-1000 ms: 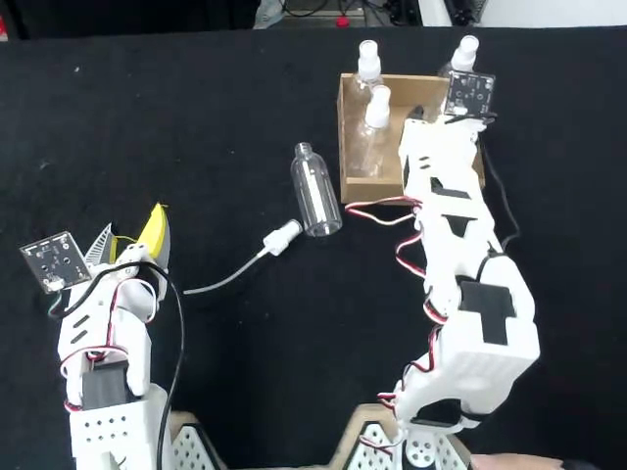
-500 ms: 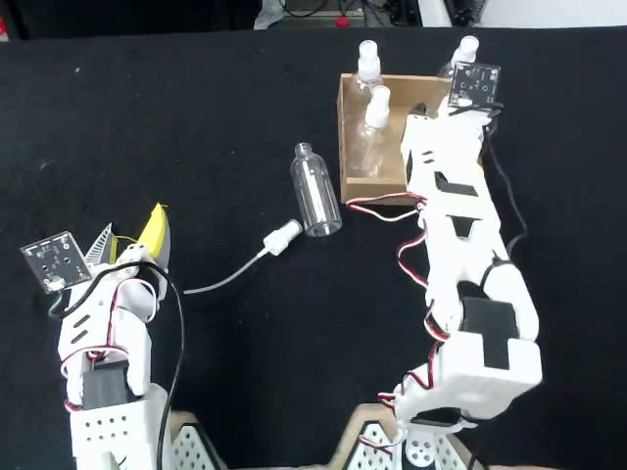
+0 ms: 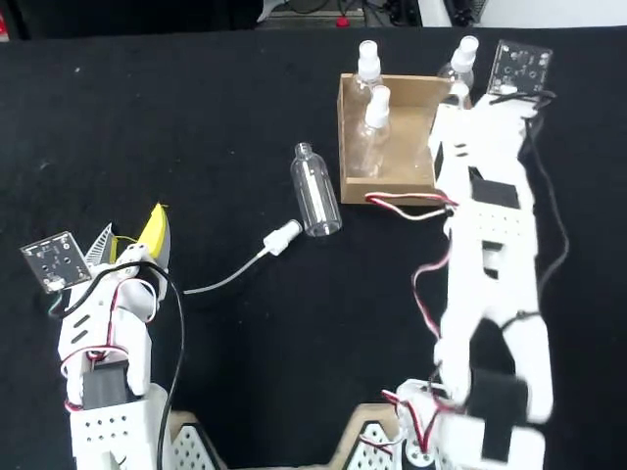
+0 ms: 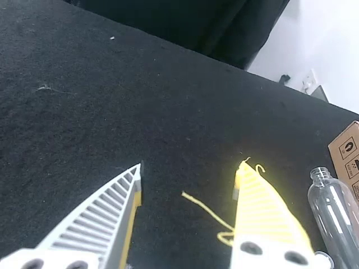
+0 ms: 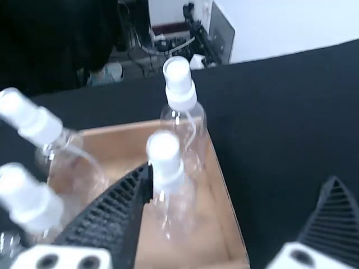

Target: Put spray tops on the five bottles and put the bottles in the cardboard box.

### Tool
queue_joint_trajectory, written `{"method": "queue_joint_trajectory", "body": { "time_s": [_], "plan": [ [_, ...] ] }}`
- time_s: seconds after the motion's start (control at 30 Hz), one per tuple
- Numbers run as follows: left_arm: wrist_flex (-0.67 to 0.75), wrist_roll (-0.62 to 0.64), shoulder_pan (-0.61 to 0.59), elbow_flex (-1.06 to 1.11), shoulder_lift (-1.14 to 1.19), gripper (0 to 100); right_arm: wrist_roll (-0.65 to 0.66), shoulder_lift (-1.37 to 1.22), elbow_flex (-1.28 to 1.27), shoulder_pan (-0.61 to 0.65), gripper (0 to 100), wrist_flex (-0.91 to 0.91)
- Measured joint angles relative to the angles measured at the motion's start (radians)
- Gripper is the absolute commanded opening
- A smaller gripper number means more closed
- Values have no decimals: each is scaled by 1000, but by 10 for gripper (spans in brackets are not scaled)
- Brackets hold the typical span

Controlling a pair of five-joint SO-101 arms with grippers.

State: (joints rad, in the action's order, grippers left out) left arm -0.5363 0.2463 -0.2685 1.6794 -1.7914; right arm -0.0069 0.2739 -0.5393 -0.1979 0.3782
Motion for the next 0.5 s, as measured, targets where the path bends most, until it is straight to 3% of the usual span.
{"method": "queue_joint_trajectory", "body": {
  "time_s": [0.2, 0.5],
  "plan": [
    [0, 0, 0, 0, 0, 256, 0, 187, 0, 29, 237, 362],
    [0, 0, 0, 0, 0, 256, 0, 341, -20, 153, 230, 694]
  ]
}}
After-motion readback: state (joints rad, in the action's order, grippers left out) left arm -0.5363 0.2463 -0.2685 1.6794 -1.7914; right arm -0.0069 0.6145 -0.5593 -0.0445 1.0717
